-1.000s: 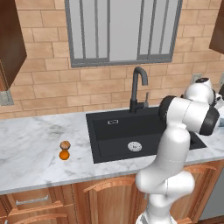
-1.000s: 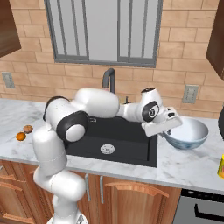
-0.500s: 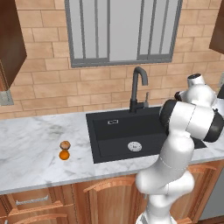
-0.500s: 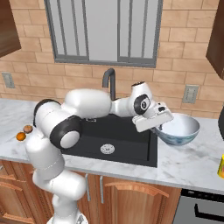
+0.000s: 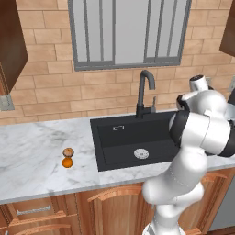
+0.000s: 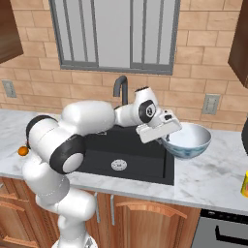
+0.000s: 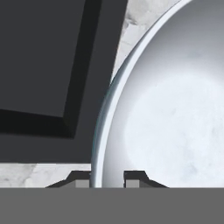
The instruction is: Remove the tangerine and tangerine from the sink. Then move the bowl and cup from the counter to the sink for washing.
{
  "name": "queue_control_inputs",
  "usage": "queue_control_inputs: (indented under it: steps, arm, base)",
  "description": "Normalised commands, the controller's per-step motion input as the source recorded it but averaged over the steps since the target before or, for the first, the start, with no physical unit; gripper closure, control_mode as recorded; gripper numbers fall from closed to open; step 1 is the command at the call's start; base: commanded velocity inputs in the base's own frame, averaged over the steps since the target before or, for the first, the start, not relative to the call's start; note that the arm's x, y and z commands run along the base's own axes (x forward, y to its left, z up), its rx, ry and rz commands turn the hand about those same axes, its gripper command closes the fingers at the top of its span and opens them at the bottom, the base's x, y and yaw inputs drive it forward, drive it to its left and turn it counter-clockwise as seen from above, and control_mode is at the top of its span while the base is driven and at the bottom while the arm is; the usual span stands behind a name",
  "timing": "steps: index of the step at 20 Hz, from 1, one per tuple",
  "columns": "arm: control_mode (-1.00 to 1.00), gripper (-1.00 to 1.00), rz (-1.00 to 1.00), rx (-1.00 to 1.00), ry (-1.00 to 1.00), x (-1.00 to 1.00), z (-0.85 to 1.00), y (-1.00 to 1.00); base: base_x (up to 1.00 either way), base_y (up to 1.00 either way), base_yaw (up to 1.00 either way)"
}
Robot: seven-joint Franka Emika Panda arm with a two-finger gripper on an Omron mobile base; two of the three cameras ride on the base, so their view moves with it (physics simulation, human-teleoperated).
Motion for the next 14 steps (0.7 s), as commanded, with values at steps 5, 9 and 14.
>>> queue_control_inputs:
  steps: [5,9,14]
  arm:
    - [-1.00,1.00,0.00,0.00,0.00,0.00,0.09,0.39]
    - [-1.00,1.00,0.00,0.00,0.00,0.00,0.06,0.38]
    - [-1.00,1.00,0.00,0.00,0.00,0.00,0.01,0.37]
  base:
    - [0.00,0.00,0.00]
    - [0.00,0.00,0.00]
    - [0.00,0.00,0.00]
